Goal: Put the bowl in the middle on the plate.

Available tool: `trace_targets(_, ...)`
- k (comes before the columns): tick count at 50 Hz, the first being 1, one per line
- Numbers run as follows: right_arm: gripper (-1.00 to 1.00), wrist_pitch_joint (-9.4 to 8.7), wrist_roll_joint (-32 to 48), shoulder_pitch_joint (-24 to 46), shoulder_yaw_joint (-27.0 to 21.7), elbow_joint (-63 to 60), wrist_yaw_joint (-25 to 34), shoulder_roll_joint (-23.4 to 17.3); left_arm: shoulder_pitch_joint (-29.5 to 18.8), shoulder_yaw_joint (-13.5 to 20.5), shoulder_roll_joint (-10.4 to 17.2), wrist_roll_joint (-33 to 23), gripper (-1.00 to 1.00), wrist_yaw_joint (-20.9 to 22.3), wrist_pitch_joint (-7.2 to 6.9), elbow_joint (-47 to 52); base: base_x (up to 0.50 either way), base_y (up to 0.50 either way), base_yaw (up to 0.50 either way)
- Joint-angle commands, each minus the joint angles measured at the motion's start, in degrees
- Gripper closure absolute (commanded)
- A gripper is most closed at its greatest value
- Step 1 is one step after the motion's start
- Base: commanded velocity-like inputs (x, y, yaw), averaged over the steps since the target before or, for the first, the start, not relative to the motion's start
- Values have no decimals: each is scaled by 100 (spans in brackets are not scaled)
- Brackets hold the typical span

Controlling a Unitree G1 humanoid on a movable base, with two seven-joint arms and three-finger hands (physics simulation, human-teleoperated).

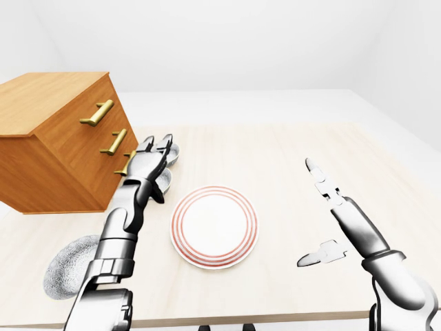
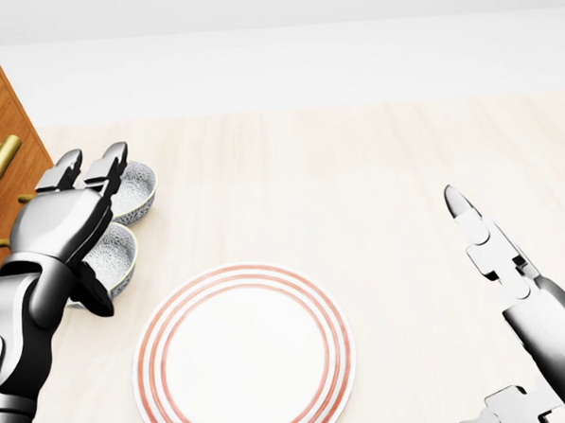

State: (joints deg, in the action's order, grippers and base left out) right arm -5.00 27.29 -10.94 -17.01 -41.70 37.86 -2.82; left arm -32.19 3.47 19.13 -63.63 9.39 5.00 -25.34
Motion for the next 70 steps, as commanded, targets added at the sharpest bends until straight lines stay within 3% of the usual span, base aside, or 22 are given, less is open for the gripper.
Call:
trace_targets(1, -100, 0, -5, -1, -1, 30, -16, -1, -36, -79, -27, -88, -100, -260, 0, -430, 24, 1, 0)
trace_targets(70, -100, 0, -23, -14, 14, 101, -62, -2, 53, -215, 49, -406, -100, -629, 0, -1323, 23, 1, 0)
